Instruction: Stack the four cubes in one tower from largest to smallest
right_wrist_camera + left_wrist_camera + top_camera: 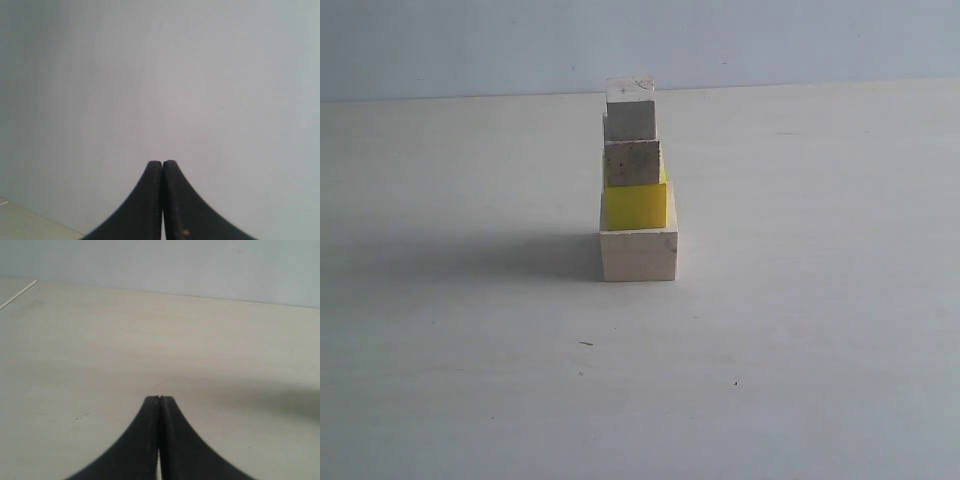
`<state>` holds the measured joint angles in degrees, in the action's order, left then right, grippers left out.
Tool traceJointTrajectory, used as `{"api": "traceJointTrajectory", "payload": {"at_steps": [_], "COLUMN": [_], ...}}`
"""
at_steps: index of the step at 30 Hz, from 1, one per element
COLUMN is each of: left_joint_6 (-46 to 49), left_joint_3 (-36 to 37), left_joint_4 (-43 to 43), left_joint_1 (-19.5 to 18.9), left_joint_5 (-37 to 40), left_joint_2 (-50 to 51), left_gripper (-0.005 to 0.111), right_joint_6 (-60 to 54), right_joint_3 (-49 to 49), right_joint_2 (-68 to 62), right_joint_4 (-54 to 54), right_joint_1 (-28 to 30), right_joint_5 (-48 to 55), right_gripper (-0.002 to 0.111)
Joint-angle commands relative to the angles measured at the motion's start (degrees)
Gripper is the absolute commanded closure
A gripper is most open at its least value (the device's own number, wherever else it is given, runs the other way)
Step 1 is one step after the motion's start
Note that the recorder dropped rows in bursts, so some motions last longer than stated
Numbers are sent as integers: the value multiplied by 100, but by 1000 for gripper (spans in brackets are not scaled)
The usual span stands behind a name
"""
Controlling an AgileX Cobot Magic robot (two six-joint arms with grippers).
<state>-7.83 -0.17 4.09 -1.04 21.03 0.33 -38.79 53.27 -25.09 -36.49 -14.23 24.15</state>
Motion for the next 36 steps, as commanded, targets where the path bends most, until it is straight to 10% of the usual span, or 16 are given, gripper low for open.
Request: {"api": "traceJointTrajectory", "payload": {"at_steps": [1,17,24,36], "left_joint_6": [-7,-7,-5,-5], "left_joint_3": [17,17,17,17], "left_joint_4": [30,30,30,30], "left_joint_1": [44,44,44,44], "left_joint_5": [-67,-67,-67,-67], "left_joint_2": [-33,-33,-33,-33], "left_gripper": [107,107,107,107], "right_joint_6": [-16,254,3229,3430], "right_joint_3": [-36,-141,-1201,-3635], "right_joint_2": [23,602,920,1691], "right_joint_4": [7,312,2394,2608], "right_joint_1": [29,515,1397,1803], "right_joint_5": [-5,12,-5,-875], "right_gripper": [108,108,108,108]}}
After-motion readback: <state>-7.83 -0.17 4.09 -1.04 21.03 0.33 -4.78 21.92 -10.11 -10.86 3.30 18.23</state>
